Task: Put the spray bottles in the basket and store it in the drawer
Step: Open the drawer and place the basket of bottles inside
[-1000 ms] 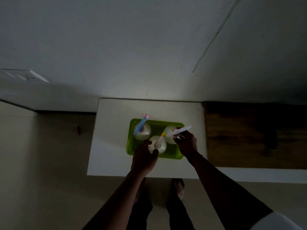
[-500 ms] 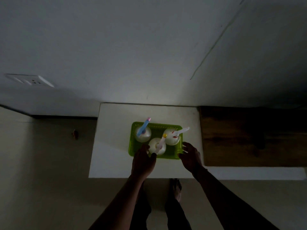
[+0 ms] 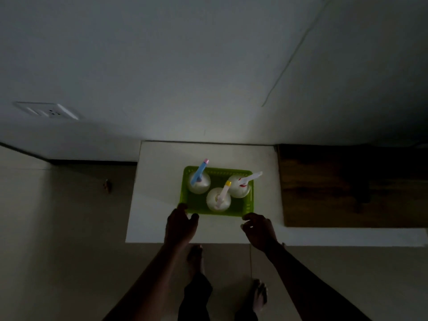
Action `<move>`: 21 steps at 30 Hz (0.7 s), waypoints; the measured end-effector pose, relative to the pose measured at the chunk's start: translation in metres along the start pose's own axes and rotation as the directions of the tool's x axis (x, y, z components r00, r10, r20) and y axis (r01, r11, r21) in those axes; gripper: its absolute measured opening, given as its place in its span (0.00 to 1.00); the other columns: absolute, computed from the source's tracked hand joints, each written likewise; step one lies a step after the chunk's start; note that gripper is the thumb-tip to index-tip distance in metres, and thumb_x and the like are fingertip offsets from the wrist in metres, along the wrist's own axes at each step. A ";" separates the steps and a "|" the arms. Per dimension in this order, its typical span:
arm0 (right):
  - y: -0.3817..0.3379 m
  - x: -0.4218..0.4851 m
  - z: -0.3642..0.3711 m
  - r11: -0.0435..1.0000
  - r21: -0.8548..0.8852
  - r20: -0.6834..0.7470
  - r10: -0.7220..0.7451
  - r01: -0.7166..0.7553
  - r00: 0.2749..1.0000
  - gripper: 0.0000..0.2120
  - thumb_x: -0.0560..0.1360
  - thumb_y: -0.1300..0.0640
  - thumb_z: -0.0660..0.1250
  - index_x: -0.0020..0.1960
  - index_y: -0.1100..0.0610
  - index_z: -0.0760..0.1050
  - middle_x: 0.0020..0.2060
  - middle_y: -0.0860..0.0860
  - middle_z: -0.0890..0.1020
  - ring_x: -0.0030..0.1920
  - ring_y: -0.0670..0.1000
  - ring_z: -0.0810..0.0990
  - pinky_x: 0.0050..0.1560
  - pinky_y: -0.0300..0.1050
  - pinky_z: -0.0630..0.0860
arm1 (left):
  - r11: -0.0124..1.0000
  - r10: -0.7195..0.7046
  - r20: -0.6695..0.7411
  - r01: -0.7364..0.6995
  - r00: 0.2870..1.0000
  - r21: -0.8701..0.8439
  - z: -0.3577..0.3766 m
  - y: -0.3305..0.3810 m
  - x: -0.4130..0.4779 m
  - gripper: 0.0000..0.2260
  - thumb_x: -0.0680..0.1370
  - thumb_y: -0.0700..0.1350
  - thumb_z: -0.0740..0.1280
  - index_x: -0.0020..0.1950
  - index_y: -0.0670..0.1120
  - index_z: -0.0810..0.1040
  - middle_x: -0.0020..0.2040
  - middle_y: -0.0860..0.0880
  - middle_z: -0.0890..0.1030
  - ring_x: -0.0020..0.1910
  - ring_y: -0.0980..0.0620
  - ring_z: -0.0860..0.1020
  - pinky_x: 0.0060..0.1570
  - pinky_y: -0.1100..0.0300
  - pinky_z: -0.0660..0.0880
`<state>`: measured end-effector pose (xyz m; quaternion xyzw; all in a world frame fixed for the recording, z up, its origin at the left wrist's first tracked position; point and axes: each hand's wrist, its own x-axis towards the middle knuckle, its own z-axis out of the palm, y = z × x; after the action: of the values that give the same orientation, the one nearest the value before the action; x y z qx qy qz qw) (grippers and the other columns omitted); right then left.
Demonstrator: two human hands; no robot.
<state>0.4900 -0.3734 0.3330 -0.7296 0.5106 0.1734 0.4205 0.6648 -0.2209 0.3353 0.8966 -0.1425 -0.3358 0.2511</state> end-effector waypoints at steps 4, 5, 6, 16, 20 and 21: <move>0.021 0.007 -0.010 0.999 -0.035 -0.036 -0.035 0.034 0.999 0.09 0.76 0.54 0.66 0.54 0.54 0.81 0.57 0.51 0.83 0.49 0.52 0.81 0.52 0.41 0.75 | 0.999 -0.013 -0.068 0.016 0.998 0.044 0.012 -0.007 0.005 0.17 0.75 0.46 0.69 0.61 0.42 0.74 0.56 0.40 0.81 0.56 0.42 0.79 0.56 0.53 0.75; 0.029 0.006 -0.014 1.000 0.000 -0.045 -0.026 0.026 0.999 0.09 0.76 0.54 0.66 0.54 0.53 0.80 0.55 0.51 0.83 0.46 0.51 0.81 0.49 0.41 0.76 | 0.998 -0.025 -0.074 0.029 0.997 0.055 0.020 -0.008 0.002 0.16 0.75 0.46 0.68 0.61 0.42 0.74 0.56 0.40 0.81 0.56 0.42 0.79 0.55 0.53 0.74; 0.038 0.005 -0.017 0.999 0.044 -0.049 -0.014 0.016 0.999 0.09 0.76 0.55 0.67 0.55 0.52 0.80 0.53 0.52 0.84 0.43 0.51 0.81 0.46 0.41 0.75 | 0.997 -0.040 -0.079 0.045 0.996 0.063 0.030 -0.008 -0.003 0.16 0.75 0.46 0.68 0.60 0.42 0.74 0.56 0.40 0.81 0.56 0.42 0.79 0.55 0.53 0.74; 0.204 -0.035 -0.058 1.000 0.001 0.065 -0.026 0.026 0.998 0.21 0.77 0.57 0.66 0.70 0.58 0.69 0.65 0.57 0.76 0.64 0.57 0.75 0.65 0.47 0.70 | 0.987 -0.031 0.164 0.004 0.986 0.163 0.201 0.037 -0.113 0.16 0.74 0.52 0.65 0.61 0.52 0.74 0.57 0.49 0.81 0.56 0.48 0.79 0.58 0.53 0.74; 0.281 -0.037 -0.079 0.993 -0.116 0.070 0.037 -0.028 0.997 0.27 0.77 0.49 0.64 0.75 0.51 0.62 0.63 0.56 0.78 0.61 0.57 0.77 0.62 0.48 0.73 | 0.966 0.088 0.348 -0.165 0.933 0.198 0.269 0.066 -0.139 0.22 0.77 0.51 0.64 0.70 0.48 0.69 0.67 0.47 0.75 0.64 0.49 0.75 0.66 0.51 0.70; 0.298 -0.036 -0.082 0.988 -0.150 0.084 0.051 -0.037 0.995 0.29 0.78 0.48 0.63 0.76 0.51 0.59 0.67 0.55 0.75 0.65 0.57 0.75 0.65 0.49 0.71 | 0.950 0.114 0.398 -0.217 0.910 0.225 0.283 0.072 -0.144 0.24 0.77 0.52 0.63 0.72 0.48 0.67 0.70 0.47 0.73 0.67 0.49 0.72 0.68 0.52 0.68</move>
<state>0.1955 -0.4540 0.2757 -0.7392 0.4934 0.2520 0.3829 0.3619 -0.3197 0.2675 0.8243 -0.3080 -0.4585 0.1246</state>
